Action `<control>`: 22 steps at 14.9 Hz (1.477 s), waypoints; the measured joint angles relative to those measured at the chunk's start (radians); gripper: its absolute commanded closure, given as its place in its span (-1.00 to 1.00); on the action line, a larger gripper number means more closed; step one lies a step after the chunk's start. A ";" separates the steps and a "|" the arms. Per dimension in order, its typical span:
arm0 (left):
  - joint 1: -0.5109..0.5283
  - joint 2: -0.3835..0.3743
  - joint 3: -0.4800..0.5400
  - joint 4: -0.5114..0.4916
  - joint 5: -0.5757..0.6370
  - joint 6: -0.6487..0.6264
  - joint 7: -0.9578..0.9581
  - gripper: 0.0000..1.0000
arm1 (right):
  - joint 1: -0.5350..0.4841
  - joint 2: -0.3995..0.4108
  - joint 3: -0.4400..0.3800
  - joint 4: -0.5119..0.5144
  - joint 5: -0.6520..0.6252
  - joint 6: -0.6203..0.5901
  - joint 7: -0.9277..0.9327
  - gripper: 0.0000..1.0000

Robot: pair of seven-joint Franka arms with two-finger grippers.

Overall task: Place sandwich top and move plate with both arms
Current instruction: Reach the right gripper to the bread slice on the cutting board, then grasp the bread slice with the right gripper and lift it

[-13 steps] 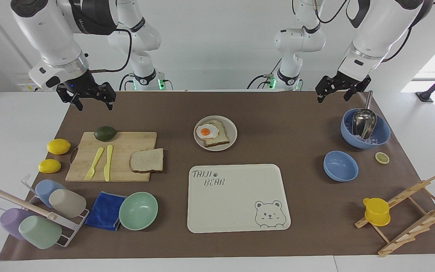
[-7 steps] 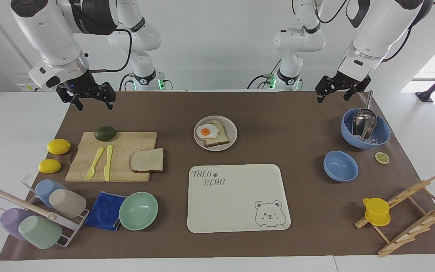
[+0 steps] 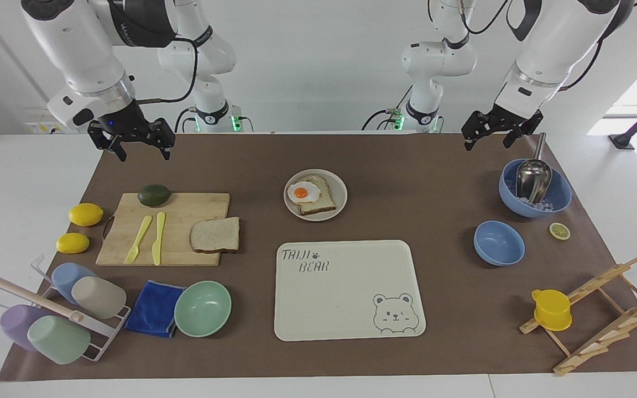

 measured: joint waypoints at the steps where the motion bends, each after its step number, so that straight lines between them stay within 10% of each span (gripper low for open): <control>1: 0.000 0.000 0.000 0.000 0.000 0.000 0.000 -1.00 | 0.001 0.000 0.011 -0.005 -0.002 0.021 0.035 -1.00; 22: 0.000 0.000 0.000 0.000 0.000 0.000 0.000 -1.00 | 0.416 0.448 0.072 -0.073 -0.537 0.187 0.627 -1.00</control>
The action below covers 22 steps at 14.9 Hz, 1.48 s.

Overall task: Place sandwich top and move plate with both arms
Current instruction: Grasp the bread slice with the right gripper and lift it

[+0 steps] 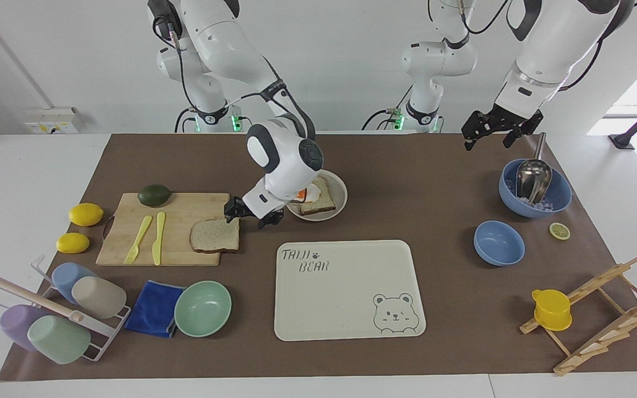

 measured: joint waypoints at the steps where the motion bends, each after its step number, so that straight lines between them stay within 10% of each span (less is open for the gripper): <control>1: 0.000 0.000 0.000 0.000 0.000 0.000 0.000 -1.00 | -0.002 0.000 -0.002 -0.005 0.000 0.000 0.000 -1.00; 15: -0.001 0.000 -0.005 -0.001 0.000 0.000 0.000 -1.00 | -0.052 -0.016 -0.005 -0.145 -0.048 0.128 0.000 -0.99; 22: -0.001 0.000 -0.006 -0.001 0.000 0.000 0.000 -1.00 | -0.067 -0.023 -0.005 -0.166 -0.056 0.133 0.000 0.06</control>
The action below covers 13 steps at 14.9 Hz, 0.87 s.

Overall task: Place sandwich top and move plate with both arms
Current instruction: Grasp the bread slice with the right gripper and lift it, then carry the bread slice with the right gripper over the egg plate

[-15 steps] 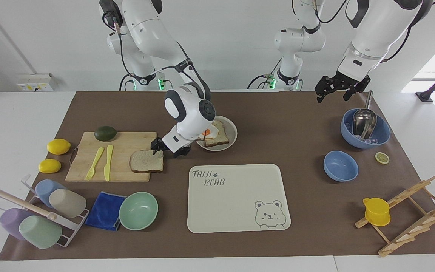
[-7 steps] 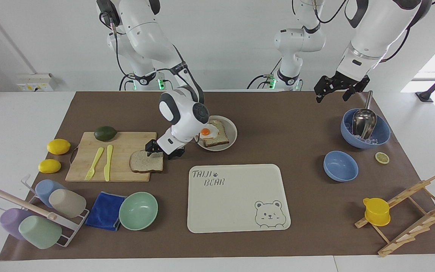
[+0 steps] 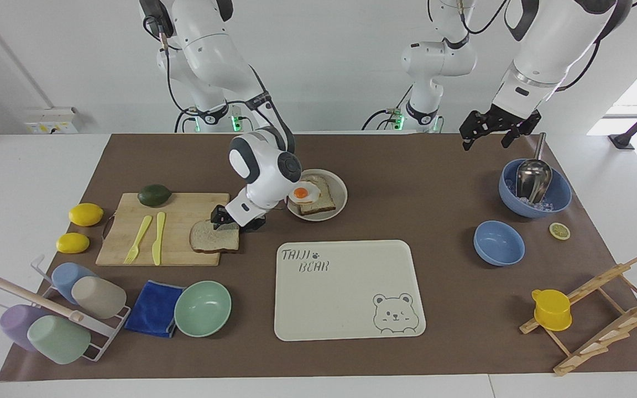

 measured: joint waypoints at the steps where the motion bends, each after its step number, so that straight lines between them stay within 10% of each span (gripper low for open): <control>1: 0.000 0.000 0.000 0.000 0.000 0.000 0.000 -1.00 | 0.000 -0.001 0.000 -0.002 0.000 0.000 0.000 0.19; 5: 0.000 0.000 0.000 0.000 0.000 0.000 0.000 -1.00 | 0.000 -0.012 0.000 -0.003 -0.004 -0.003 0.000 0.99; 13: 0.002 0.000 0.001 0.000 0.000 0.001 0.000 -1.00 | 0.013 -0.002 0.117 0.203 -0.010 -0.300 -0.042 1.00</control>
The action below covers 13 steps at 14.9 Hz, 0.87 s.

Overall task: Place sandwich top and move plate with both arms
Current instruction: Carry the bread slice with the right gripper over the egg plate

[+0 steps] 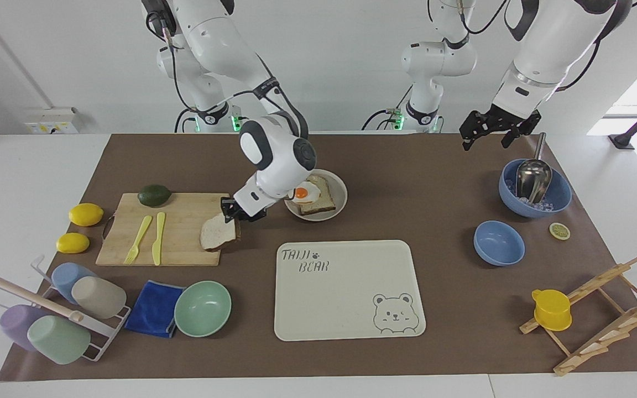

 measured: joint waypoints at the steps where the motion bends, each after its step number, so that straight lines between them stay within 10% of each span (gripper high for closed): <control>1: 0.001 -0.001 0.002 0.000 0.000 0.000 0.000 -1.00 | 0.019 0.006 0.023 0.046 0.000 -0.068 0.000 1.00; 13: 0.007 -0.002 0.004 0.000 0.000 0.032 0.000 -1.00 | 0.059 0.014 0.228 0.294 0.142 -0.238 0.118 1.00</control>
